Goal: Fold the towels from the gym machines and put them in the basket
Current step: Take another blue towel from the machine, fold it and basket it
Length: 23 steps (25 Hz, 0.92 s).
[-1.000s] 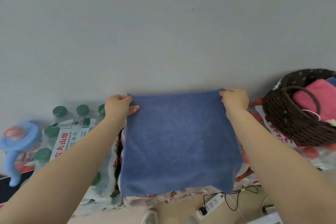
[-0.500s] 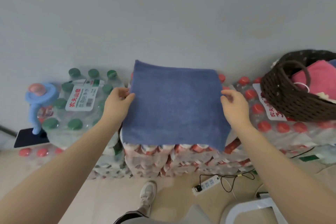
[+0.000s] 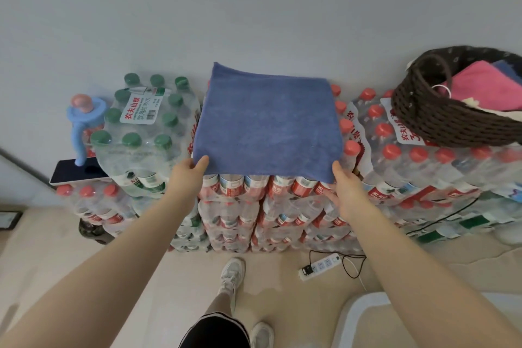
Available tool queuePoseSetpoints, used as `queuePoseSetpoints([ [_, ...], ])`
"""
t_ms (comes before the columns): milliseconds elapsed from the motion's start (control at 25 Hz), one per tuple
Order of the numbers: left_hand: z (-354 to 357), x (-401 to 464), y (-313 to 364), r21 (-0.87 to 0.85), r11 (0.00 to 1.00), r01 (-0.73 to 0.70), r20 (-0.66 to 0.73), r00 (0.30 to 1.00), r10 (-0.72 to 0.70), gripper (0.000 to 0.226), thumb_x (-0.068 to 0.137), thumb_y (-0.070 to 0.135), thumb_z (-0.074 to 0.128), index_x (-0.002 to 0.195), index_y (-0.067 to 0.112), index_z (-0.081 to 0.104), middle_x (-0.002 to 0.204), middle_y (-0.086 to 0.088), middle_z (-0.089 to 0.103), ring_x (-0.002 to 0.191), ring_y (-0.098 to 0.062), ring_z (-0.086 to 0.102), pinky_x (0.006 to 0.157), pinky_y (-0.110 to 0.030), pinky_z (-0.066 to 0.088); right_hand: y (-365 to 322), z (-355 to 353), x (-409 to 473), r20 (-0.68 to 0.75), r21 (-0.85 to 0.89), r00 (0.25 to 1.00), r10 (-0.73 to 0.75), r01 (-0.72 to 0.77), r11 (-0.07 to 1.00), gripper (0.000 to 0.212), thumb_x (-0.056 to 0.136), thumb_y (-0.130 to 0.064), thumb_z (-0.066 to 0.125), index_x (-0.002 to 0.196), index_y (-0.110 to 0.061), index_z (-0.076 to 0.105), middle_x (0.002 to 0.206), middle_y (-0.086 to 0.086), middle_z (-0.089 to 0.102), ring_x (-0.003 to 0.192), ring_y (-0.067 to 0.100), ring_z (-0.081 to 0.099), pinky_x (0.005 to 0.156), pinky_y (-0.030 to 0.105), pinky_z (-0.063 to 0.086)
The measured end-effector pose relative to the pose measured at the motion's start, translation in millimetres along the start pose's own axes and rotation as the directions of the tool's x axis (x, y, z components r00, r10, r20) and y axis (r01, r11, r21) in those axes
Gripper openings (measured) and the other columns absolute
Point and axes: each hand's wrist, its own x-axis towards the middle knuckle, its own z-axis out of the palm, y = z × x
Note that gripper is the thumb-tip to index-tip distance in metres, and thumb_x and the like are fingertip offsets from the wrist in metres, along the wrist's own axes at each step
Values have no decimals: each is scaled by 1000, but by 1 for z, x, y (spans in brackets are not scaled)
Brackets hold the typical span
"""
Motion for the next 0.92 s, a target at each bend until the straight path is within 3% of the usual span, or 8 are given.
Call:
queuePoseSetpoints([
  [120, 2, 3, 1, -214, 968, 133, 90, 989, -117, 38, 97, 31, 40, 123, 4, 48, 110, -7, 55, 94, -24, 56, 85, -35, 47, -2, -5, 0, 88, 81, 996, -28, 21, 997, 34, 93, -30, 52, 123, -13, 52, 122, 2, 58, 110, 19, 55, 102, 37, 41],
  [200, 1, 3, 1, -277, 948, 156, 137, 983, -121, 39, 98, 30, 39, 127, 5, 45, 114, -6, 52, 96, -24, 57, 86, -34, 46, -6, -11, -2, 112, 75, 992, -54, 45, 996, 23, 92, -20, 55, 112, -10, 57, 115, 4, 60, 96, 16, 59, 92, 34, 47],
  [360, -1, 0, -7, -316, 947, 55, 143, 990, -10, 22, 96, 30, 43, 100, 8, 46, 102, -7, 53, 94, -26, 58, 86, -39, 51, -9, -23, -3, 10, 72, 993, -116, 115, 991, 4, 92, -9, 53, 95, -9, 54, 110, 8, 55, 86, 16, 58, 65, 23, 48],
  [480, -2, 2, -14, -381, 924, 28, 121, 992, 20, 26, 95, 26, 46, 73, 14, 39, 86, -4, 46, 87, -22, 54, 80, -39, 55, -8, -25, -3, -90, -133, 966, -242, 230, 964, 11, 91, -6, 53, 97, -10, 44, 108, 12, 50, 75, 17, 61, 61, 30, 54],
  [560, -1, 0, -15, -420, 907, 24, 135, 990, 36, 27, 95, 22, 47, 70, 15, 39, 83, -1, 48, 81, -17, 55, 68, -27, 53, -5, -24, -5, -19, -331, 926, -376, 349, 877, 14, 91, -4, 51, 88, -15, 44, 104, 11, 53, 71, 18, 62, 67, 35, 55],
  [680, 1, -3, -12, -368, 930, 18, 159, 986, 44, 20, 94, 15, 50, 74, 16, 47, 80, 0, 56, 73, -12, 58, 58, -16, 51, -4, -22, -8, 137, -512, 886, -443, 446, 734, 19, 86, -5, 59, 97, -16, 48, 102, 1, 54, 86, 20, 59, 76, 34, 51],
  [760, 3, -4, -12, -369, 929, 28, 132, 991, 22, 17, 93, 13, 52, 76, 16, 47, 81, -1, 59, 72, -12, 59, 58, -17, 50, -2, -23, -9, 188, -583, 863, -470, 483, 653, 24, 84, -7, 63, 98, -15, 46, 93, 1, 54, 79, 19, 55, 68, 28, 48],
  [920, 10, -4, -12, -411, 911, 49, 54, 998, -29, 20, 92, 12, 53, 75, 15, 43, 80, -3, 58, 72, -14, 59, 61, -22, 49, 2, -27, -4, 156, -677, 786, -598, 527, 515, 14, 88, -7, 57, 92, -13, 45, 84, 1, 53, 66, 12, 48, 55, 18, 36],
])
